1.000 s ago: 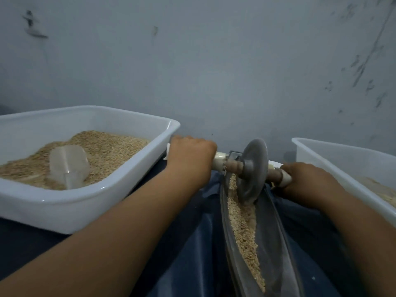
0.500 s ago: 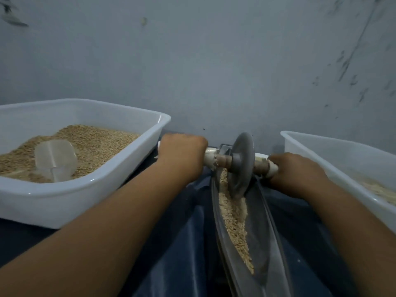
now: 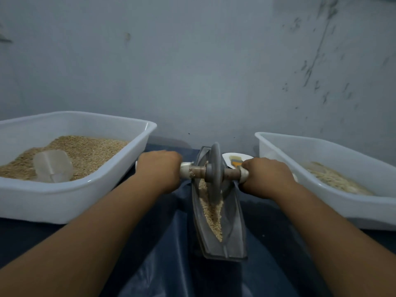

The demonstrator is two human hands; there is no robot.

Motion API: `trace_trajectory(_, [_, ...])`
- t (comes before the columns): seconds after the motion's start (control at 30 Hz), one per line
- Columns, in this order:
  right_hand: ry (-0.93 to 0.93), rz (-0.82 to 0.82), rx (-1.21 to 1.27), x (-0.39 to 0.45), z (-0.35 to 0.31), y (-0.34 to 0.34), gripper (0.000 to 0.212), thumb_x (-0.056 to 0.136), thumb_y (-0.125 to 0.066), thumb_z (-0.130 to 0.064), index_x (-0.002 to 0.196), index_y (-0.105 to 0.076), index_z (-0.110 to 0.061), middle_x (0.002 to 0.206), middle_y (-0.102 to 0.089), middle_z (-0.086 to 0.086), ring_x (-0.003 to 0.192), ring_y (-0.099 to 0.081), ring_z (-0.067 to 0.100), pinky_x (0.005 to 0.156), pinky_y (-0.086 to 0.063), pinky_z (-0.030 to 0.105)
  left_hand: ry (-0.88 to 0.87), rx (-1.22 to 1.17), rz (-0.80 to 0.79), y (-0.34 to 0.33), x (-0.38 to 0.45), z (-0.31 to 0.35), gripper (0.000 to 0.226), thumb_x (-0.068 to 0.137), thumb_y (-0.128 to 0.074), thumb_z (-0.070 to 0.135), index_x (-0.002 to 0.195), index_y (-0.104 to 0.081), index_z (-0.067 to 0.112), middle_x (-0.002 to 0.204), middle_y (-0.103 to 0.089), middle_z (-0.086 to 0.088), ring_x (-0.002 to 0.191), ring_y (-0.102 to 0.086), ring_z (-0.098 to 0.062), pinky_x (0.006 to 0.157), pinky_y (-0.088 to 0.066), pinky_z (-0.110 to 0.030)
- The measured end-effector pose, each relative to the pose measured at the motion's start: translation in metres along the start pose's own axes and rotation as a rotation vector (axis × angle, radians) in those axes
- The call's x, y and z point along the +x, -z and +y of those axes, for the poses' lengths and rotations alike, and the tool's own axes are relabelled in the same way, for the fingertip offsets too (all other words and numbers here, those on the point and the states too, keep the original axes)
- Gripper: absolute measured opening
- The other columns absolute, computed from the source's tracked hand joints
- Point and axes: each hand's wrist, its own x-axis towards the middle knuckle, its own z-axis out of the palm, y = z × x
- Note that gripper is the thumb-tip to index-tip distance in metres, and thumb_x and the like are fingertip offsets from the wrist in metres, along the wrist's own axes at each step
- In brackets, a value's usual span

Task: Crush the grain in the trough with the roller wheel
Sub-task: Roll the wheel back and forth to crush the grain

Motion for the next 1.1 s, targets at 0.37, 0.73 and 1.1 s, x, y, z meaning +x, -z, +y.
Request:
trace_trajectory(0.37, [-0.014, -0.17, 0.071, -0.059, -0.007, 0.033, 0.011, 0.072, -0.06, -0.039, 0.073, -0.053, -0.031, 0.075, -0.061, -0.009, 0.069, -0.056, 0.013, 0.053, -0.035, 0.024, -0.038, 0.041, 0.009, 0.028, -0.053, 0.005, 0.015, 0.079, -0.063, 0.022, 0.085, -0.051, 0.03, 0.084, -0.059, 0.005, 0.08, -0.058, -0.019, 0.074, -0.047, -0.033])
trace_trajectory(0.73, [-0.034, -0.242, 0.108, -0.089, -0.01, 0.044, 0.012, 0.072, -0.064, -0.04, 0.072, -0.053, -0.034, 0.073, -0.06, -0.012, 0.067, -0.056, 0.005, 0.053, -0.038, 0.025, -0.078, 0.086, -0.001, 0.042, -0.07, 0.008, 0.009, 0.081, -0.061, 0.025, 0.084, -0.054, 0.03, 0.075, -0.055, 0.007, 0.074, -0.057, -0.015, 0.068, -0.04, -0.03])
trace_trajectory(1.1, [-0.062, -0.132, 0.069, -0.038, -0.009, 0.019, 0.015, 0.078, -0.058, -0.043, 0.074, -0.049, -0.031, 0.077, -0.056, -0.012, 0.071, -0.052, 0.014, 0.057, -0.035, 0.027, -0.032, 0.027, 0.023, 0.015, -0.024, 0.003, 0.017, 0.079, -0.066, 0.03, 0.078, -0.049, 0.032, 0.074, -0.055, 0.008, 0.074, -0.058, -0.015, 0.072, -0.046, -0.031])
